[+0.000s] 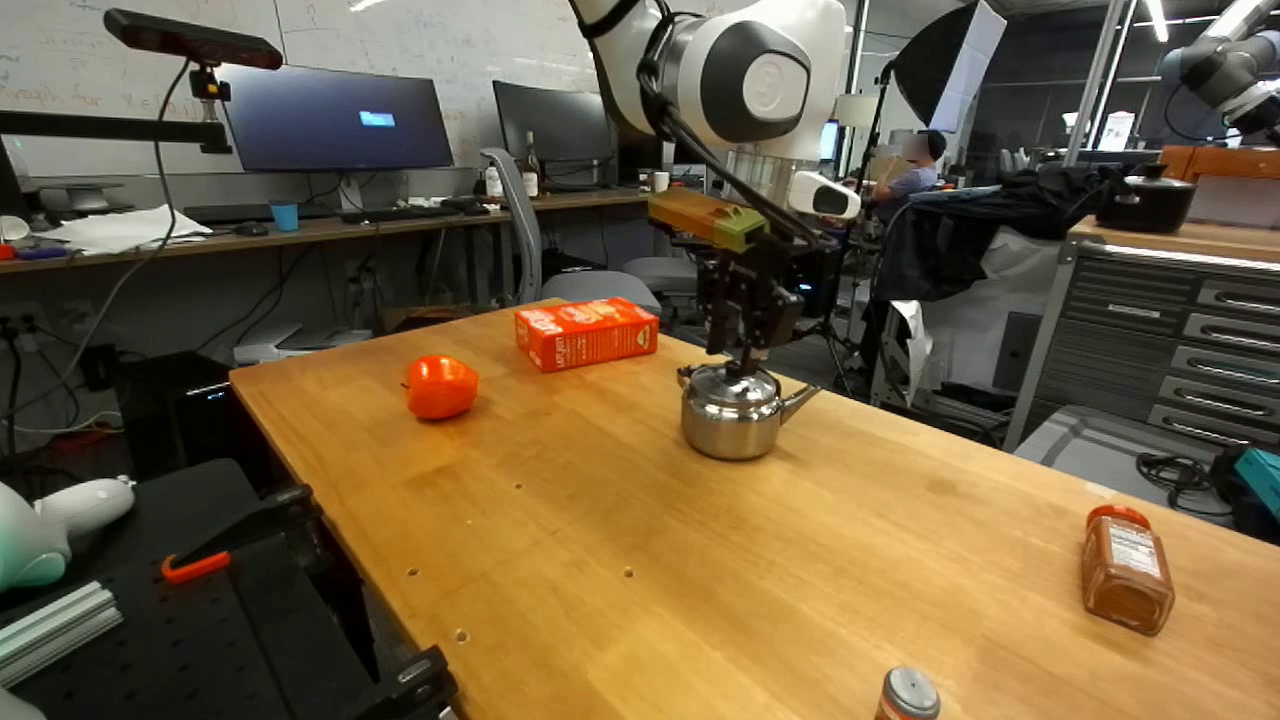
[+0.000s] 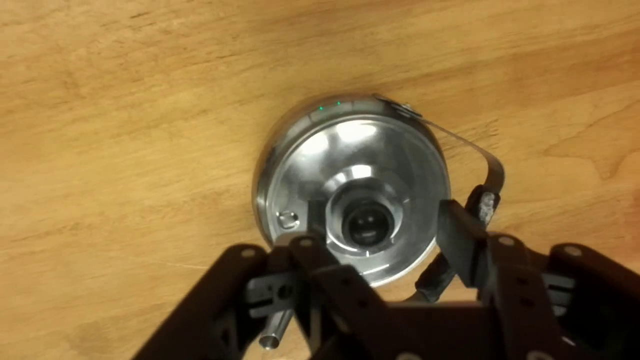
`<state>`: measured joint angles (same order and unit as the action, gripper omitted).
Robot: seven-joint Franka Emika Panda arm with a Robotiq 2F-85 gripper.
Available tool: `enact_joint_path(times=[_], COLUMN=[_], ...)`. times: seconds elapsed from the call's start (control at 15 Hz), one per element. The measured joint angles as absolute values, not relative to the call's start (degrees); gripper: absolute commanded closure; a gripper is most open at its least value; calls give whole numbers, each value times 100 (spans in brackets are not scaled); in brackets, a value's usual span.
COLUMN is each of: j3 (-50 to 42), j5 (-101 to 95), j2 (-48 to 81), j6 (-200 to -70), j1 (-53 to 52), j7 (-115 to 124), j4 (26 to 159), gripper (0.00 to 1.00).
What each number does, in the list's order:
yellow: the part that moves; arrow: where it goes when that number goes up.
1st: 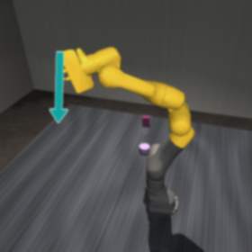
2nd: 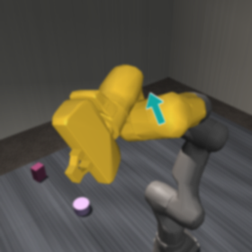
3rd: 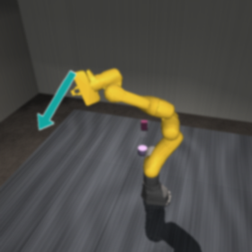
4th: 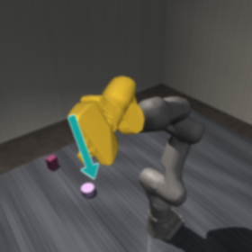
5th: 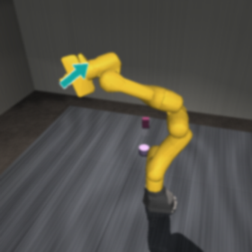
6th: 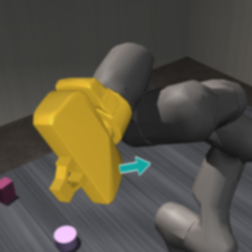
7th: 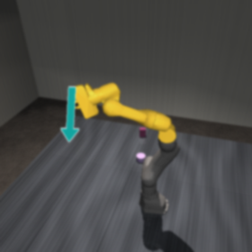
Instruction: Pick the lid on the table and put it on the kettle
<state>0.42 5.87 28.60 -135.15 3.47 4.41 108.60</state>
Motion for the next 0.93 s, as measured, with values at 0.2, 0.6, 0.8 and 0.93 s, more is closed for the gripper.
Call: enact_joint_path(times=[0.2,0.6,0.8,0.93], j3=[83,110,120,140], j5=[588,479,292,117], j2=[2508,1251,568,141], j6=[-13265,-12717,-12593,-12556], j1=[291,21,-98,-137], j7=[441,430,430,431], j4=[10946,11603,12099,12439], gripper=[0,1,0,0])
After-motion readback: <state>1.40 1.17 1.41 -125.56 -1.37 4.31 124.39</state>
